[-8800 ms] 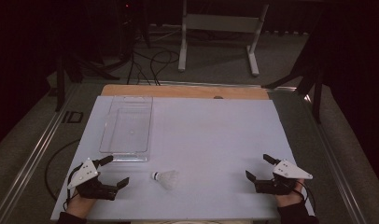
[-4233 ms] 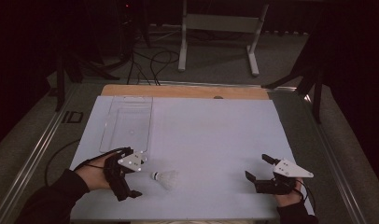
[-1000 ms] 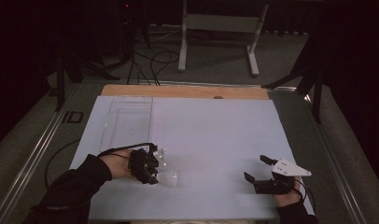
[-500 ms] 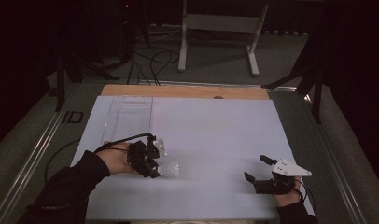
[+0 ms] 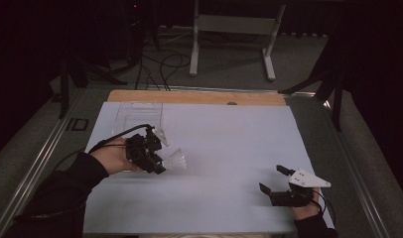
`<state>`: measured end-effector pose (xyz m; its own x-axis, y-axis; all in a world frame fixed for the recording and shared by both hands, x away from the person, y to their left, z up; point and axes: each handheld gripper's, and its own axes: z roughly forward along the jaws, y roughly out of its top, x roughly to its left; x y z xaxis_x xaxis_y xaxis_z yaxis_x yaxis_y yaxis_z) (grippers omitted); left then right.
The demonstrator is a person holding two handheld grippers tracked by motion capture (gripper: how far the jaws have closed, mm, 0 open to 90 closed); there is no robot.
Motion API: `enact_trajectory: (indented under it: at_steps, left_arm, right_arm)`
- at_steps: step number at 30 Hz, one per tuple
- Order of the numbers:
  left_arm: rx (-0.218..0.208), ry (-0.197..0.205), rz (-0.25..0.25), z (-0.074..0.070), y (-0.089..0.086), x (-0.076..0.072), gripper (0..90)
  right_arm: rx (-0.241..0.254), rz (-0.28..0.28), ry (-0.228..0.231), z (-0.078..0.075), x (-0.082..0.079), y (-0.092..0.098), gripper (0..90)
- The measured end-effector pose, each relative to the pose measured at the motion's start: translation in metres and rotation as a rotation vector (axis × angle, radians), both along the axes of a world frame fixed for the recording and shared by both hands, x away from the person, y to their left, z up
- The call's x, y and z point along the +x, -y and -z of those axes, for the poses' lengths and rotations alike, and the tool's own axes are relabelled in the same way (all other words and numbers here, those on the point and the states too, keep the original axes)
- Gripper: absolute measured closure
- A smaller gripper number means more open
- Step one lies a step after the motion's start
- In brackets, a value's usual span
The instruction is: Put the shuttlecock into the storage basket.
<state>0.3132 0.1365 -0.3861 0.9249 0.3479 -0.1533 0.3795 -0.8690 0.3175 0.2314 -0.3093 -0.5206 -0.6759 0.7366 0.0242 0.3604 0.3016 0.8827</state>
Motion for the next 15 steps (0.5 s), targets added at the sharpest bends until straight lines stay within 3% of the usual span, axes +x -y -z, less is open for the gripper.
enact_trajectory:
  at_steps: [2,4,15]
  left_arm:
    - [0.015,0.006,-0.013,-0.003,0.000,0.001,65.3]
    - [-0.001,-0.005,-0.033,-0.006,-0.001,0.003,65.3]
    - [-0.013,0.036,-0.109,-0.022,-0.009,0.009,65.3]
  right_arm:
    - [0.000,0.000,-0.001,0.000,0.000,0.000,8.2]
    - [0.000,0.001,0.000,0.000,0.000,0.000,8.2]
    - [0.002,0.003,-0.004,0.000,0.000,0.000,8.2]
